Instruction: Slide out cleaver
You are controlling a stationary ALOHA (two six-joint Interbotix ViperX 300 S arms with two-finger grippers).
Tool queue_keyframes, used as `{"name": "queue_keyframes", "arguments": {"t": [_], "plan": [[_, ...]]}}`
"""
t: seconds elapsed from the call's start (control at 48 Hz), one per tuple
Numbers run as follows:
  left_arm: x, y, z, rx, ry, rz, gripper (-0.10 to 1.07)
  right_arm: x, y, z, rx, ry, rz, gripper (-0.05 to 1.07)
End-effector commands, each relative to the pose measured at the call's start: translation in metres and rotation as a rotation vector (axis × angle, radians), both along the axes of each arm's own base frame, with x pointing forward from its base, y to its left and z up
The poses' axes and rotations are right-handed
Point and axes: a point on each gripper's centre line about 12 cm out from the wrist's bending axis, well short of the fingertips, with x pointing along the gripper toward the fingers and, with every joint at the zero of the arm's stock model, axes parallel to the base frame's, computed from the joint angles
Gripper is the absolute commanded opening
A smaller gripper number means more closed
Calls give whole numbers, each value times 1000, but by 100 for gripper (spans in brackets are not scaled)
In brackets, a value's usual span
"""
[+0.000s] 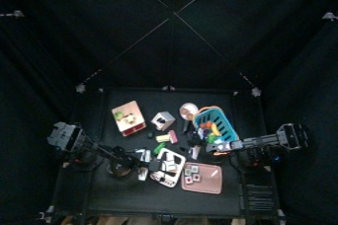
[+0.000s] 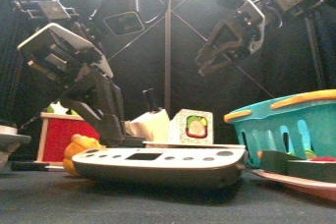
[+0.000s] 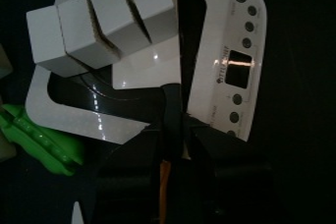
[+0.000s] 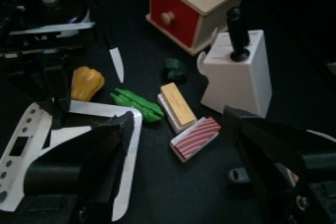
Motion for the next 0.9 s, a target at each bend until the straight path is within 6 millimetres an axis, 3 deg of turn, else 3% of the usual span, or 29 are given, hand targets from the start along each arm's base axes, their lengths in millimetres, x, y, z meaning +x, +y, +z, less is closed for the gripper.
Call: {"name": "queue_keyframes", "arguments": {"t": [0.0, 0.188, 0.625, 0.875], "plan": [[4, -4, 14, -21, -44, -9, 56, 1, -1, 7, 2, -20, -3, 101], [1, -8, 22, -60, -75, -27, 56, 2, -1, 8, 2, -22, -3, 101], [-20, -8, 17, -160, -74, -17, 56, 4, -2, 4, 1, -11, -6, 101], [-28, -12, 30, -228, -130, -44, 56, 5, -4, 2, 1, -5, -12, 101]]}}
